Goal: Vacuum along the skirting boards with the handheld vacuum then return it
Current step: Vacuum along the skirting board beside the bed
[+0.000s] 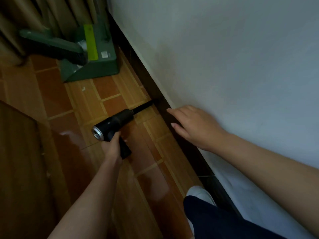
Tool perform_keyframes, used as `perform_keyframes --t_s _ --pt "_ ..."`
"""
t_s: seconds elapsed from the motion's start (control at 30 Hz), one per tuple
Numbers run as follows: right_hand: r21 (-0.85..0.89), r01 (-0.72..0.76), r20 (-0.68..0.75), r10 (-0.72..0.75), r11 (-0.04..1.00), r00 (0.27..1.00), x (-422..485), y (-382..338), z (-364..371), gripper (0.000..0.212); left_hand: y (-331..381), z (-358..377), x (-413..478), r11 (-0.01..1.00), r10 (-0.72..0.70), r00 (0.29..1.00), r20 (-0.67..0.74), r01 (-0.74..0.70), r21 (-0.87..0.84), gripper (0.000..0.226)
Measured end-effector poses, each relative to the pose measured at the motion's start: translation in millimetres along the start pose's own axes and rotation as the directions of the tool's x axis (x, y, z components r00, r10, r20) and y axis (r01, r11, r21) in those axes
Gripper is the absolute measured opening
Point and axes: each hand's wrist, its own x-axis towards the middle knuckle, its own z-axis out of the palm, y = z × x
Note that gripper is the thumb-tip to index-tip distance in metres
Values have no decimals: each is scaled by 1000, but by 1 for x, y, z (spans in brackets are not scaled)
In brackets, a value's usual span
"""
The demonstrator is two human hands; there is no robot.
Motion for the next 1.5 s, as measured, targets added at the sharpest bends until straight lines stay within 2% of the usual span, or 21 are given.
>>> perform_keyframes --t_s 0.17,0.33,0.63,0.8,0.93,1.17,1.5 --pt "-15 -24 22 24 1000 999 -7 2 -7 46 3 -2 -3 1000 20 1000 -2 -20 23 41" --pt "-43 4 40 -2 999 999 -17 1 -8 53 3 -2 -4 1000 -11 1000 17 10 17 53" --pt "-73 37 34 -35 997 999 -26 0 -16 54 1 2 -14 999 41 999 -6 -41 4 46" --pt "-56 43 -4 -44 997 999 -22 -3 -17 45 2 5 -23 995 95 994 -46 -94 12 41" --pt "-55 56 -9 -57 997 998 -20 -10 -13 45 1 4 -25 995 94 995 -38 -94 15 43" --pt "28 23 -36 -22 999 999 -34 -11 11 45 -10 1 -24 993 114 993 -32 -114 9 39" --pt "253 -101 -184 151 962 971 -83 2 46 47 -27 3 -26 986 164 986 -27 -165 -24 47"
